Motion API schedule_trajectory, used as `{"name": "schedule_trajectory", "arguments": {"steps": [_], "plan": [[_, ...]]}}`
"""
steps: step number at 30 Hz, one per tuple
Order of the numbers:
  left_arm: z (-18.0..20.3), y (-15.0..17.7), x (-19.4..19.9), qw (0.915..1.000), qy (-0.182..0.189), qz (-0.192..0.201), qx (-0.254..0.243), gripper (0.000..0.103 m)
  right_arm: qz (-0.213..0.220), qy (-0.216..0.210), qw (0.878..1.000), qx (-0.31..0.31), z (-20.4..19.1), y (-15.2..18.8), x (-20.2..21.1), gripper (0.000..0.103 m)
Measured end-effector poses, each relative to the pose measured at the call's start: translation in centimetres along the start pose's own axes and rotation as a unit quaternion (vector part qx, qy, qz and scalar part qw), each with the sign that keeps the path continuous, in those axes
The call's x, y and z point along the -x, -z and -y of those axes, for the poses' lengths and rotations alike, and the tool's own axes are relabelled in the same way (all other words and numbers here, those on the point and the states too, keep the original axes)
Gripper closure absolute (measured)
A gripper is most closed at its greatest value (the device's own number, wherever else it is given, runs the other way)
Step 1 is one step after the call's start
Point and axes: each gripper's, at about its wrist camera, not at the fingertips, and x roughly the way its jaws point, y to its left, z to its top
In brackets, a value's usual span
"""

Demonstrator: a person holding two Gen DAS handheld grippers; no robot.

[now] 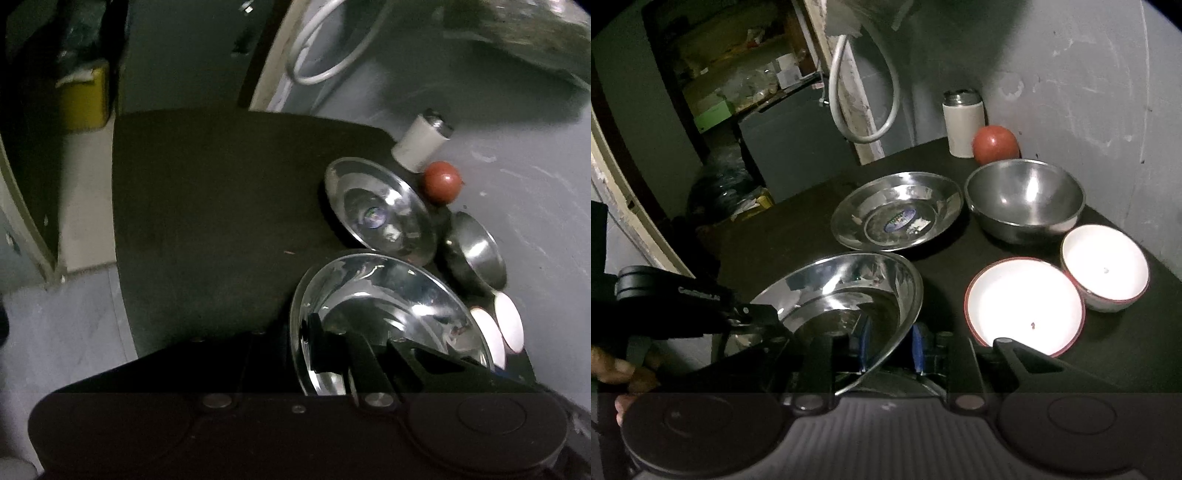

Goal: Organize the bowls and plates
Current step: 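Lift the large steel plate with both tools and carry it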

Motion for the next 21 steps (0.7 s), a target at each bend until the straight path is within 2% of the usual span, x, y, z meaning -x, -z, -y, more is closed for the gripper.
{"name": "schedule_trajectory", "arguments": {"steps": [7, 14, 21], "plan": [[2.1, 2.8, 2.7, 0.9986, -0.002, 0.007, -0.053, 0.091, 0.008, 0.000, 0.999, 0.039, 0.0, 0.7, 3.2, 0.077], [3.2, 6.0, 4.1, 0.9955, -0.017, -0.007, -0.093, 0.084, -0.009, 0.003, 0.996, 0.087, -0.3, 3.1, 5.8, 0.074], [4.4, 8.4, 4.2, 0.9908, -0.029, -0.020, -0.130, 0.080, -0.026, 0.000, 0.995, 0.101, -0.2, 5.1, 7.1, 0.071]]}}
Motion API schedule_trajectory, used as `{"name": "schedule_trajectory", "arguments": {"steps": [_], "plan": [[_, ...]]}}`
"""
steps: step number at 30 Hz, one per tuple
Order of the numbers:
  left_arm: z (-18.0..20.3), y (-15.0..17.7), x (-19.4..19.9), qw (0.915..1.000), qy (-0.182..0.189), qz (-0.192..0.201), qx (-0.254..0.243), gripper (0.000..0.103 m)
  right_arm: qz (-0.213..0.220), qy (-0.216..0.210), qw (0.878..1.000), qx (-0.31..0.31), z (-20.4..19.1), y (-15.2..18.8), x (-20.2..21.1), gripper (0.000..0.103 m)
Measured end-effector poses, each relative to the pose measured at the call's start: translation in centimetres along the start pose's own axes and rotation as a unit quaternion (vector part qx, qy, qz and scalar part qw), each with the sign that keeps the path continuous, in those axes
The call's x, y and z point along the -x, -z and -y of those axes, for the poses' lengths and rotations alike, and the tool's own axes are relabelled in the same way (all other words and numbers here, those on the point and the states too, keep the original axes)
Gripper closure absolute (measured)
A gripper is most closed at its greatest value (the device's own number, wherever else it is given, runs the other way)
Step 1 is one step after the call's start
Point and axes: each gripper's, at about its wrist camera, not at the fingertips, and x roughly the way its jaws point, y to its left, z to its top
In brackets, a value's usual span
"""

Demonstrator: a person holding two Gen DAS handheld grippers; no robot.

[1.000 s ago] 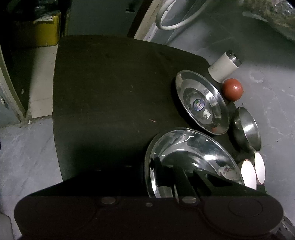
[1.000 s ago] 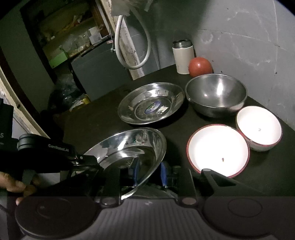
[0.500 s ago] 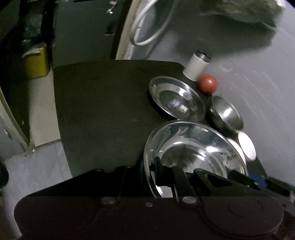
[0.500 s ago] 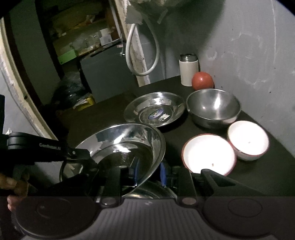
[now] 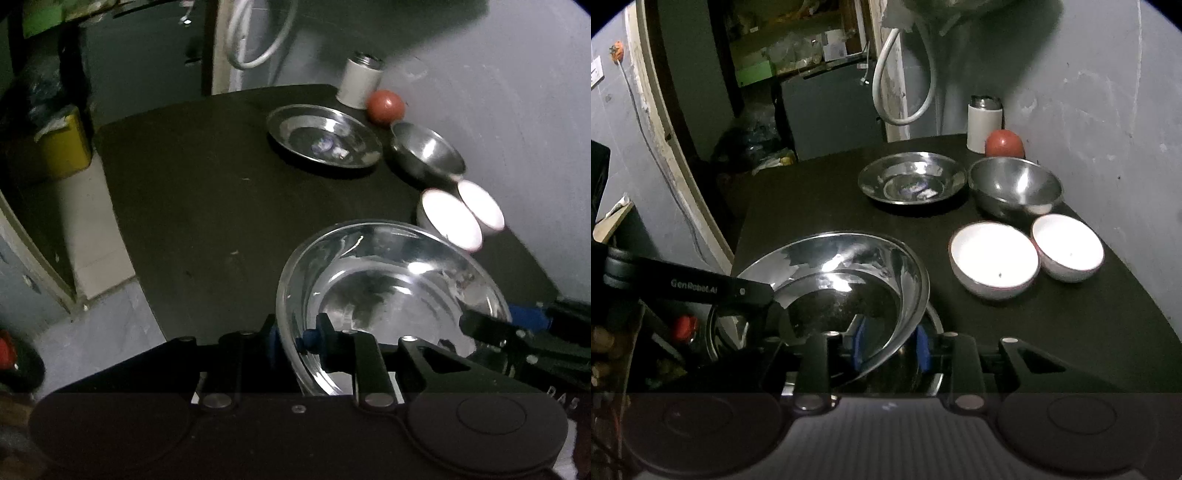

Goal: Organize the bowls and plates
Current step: 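Lift the large steel plate with both tools and carry it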

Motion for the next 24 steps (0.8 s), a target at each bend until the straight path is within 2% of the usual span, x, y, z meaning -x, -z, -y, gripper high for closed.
{"name": "schedule_trajectory", "arguments": {"steps": [9, 24], "plan": [[1.9, 0.5, -0.3, 0.9986, -0.021, 0.001, -0.049, 0.076, -0.021, 0.004, 1.000, 0.000, 0.3, 1.5, 0.8, 0.067], [3.3, 0.7, -1.0, 0.9946, -0.048, -0.016, -0.090, 0.073, -0.046, 0.006, 0.999, 0.016, 0.0, 2.1, 0.2, 0.063]]}}
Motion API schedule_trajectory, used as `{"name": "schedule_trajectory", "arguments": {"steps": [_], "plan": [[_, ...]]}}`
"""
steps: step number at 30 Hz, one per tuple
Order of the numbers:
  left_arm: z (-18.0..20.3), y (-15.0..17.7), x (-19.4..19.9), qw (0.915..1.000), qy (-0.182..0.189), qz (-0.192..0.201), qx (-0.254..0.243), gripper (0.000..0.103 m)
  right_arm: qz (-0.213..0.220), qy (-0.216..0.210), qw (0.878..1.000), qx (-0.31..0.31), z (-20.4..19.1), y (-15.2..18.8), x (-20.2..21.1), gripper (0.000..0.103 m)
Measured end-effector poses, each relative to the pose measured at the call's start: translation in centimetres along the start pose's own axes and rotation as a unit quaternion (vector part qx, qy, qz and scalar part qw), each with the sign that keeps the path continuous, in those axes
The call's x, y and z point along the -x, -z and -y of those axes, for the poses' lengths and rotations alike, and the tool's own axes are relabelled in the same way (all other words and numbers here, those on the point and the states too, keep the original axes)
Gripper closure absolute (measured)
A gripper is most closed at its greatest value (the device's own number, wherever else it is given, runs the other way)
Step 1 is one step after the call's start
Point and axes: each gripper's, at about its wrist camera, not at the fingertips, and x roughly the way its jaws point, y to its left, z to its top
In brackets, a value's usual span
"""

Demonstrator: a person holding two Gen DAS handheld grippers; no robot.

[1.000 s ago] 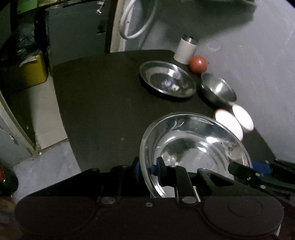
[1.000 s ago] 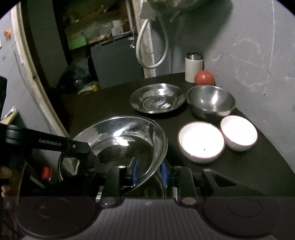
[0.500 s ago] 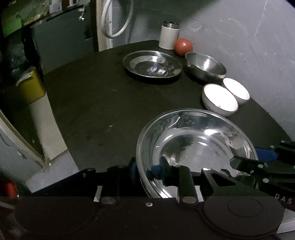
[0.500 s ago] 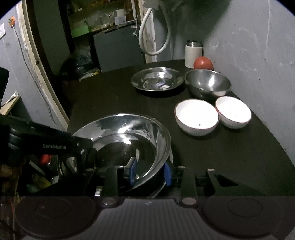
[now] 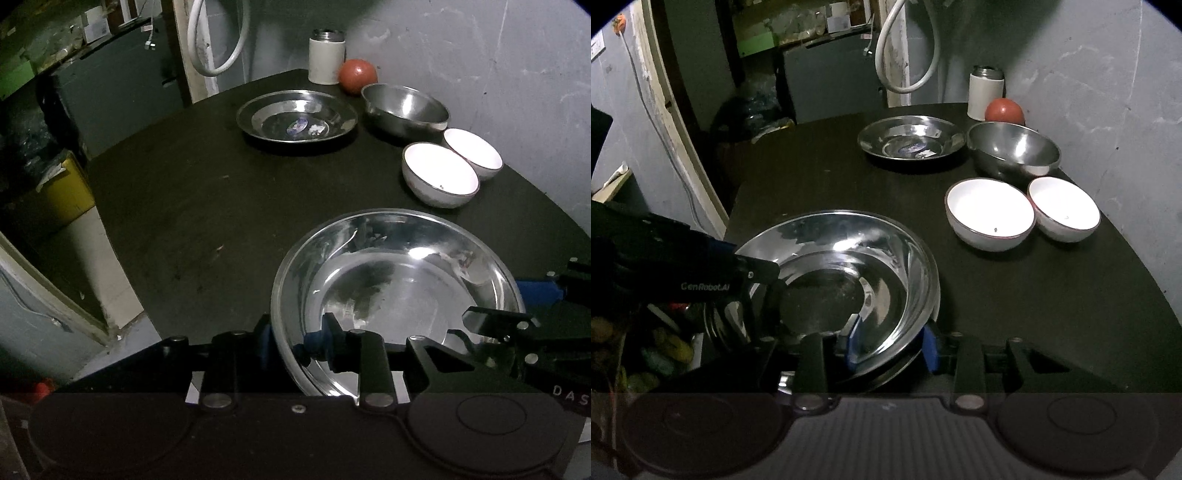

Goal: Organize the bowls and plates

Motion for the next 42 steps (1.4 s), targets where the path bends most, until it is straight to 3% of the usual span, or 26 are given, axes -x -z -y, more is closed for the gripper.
{"name": "schedule_trajectory", "arguments": {"steps": [28, 32, 38, 42], "plan": [[-0.3, 0.0, -0.9, 0.9997, 0.008, -0.021, 0.010, 0.072, -0.011, 0.025, 0.998, 0.052, -1.7, 0.0, -0.7, 0.049], [-0.4, -0.2, -1.1, 0.9997, 0.008, -0.021, 0.012, 0.070, -0.011, 0.027, 0.998, 0.053, -1.7, 0.0, -0.9, 0.043], [-1.0, -0.3, -1.3, 0.9996, 0.008, -0.019, 0.018, 0.064, -0.022, 0.026, 0.998, 0.045, -1.4, 0.0, -1.4, 0.042], [-1.6, -0.6, -1.2, 0.9996, 0.007, -0.013, 0.025, 0.049, -0.020, 0.024, 0.999, 0.043, -1.2, -0.1, -1.5, 0.032]]}}
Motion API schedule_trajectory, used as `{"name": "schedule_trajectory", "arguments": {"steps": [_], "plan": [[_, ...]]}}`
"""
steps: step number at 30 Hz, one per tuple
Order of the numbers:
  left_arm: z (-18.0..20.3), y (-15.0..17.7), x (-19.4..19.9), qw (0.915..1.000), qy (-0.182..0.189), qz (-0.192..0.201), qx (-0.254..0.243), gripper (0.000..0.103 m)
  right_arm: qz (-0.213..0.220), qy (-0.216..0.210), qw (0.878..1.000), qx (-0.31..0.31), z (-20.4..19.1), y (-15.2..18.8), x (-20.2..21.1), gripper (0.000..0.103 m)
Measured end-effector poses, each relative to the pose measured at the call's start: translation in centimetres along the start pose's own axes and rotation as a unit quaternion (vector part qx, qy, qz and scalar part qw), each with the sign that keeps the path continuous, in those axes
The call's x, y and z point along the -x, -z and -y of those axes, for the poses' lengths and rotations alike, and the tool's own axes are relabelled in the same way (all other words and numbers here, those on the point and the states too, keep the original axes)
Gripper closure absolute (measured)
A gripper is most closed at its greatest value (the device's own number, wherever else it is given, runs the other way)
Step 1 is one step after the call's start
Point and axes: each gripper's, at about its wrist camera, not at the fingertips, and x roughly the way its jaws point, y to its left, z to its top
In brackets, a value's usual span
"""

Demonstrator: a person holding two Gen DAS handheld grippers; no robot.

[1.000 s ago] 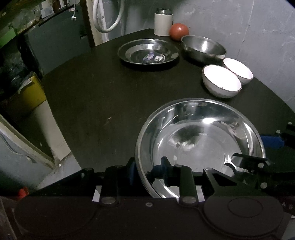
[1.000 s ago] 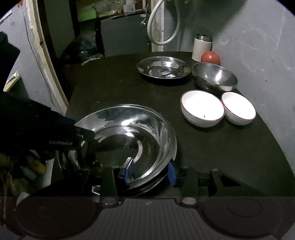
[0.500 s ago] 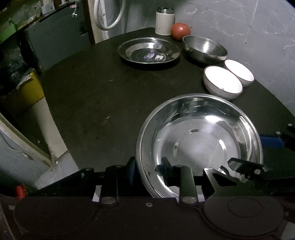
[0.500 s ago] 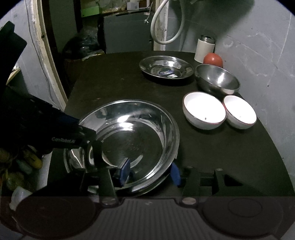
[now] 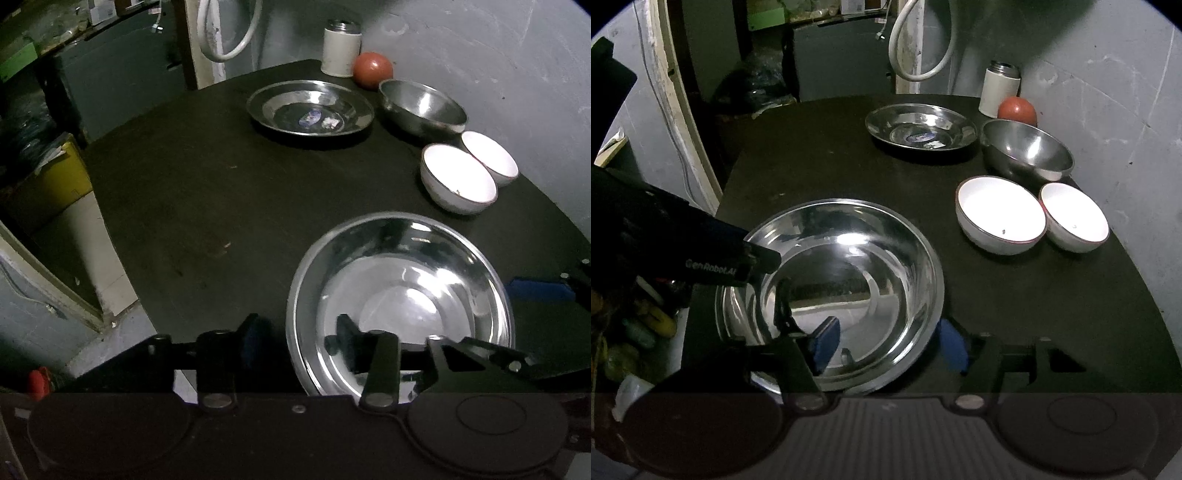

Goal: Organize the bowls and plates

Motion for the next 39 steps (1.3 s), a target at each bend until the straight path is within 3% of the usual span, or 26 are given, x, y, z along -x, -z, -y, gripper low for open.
{"name": "schedule_trajectory", "arguments": {"steps": [4, 6, 13, 20, 29, 34, 39], "plan": [[-0.6, -0.6, 0.3, 0.9998, -0.010, 0.017, 0.006, 0.028, 0.004, -0.001, 1.000, -0.008, 0.3, -0.2, -0.1, 0.025], [-1.2, -1.0, 0.5, 0.9995, -0.013, 0.027, 0.012, 0.021, 0.009, 0.000, 1.000, -0.014, 0.6, -0.4, 0.0, 0.018], [-3.8, -3.6, 0.1, 0.9968, -0.015, 0.059, 0.051, 0.003, 0.033, -0.005, 0.999, -0.039, 2.0, -1.9, 0.1, 0.009], [-6.8, -7.4, -1.2, 0.9884, 0.028, 0.097, 0.114, 0.001, 0.072, -0.007, 0.996, -0.048, 3.1, -4.8, -0.5, 0.004], [-10.0, -12.8, -5.2, 0.9770, 0.072, 0.143, 0.141, 0.001, 0.107, -0.026, 0.990, -0.090, 5.4, -9.9, -3.7, 0.004], [-11.3, -16.0, -9.1, 0.9746, 0.086, 0.129, 0.162, 0.001, 0.103, -0.045, 0.983, -0.147, 6.9, -12.5, -6.2, 0.005], [-10.5, -18.9, -12.5, 0.9834, 0.089, 0.099, 0.123, 0.001, 0.079, -0.050, 0.973, -0.210, 8.0, -14.3, -9.4, 0.017]]}}
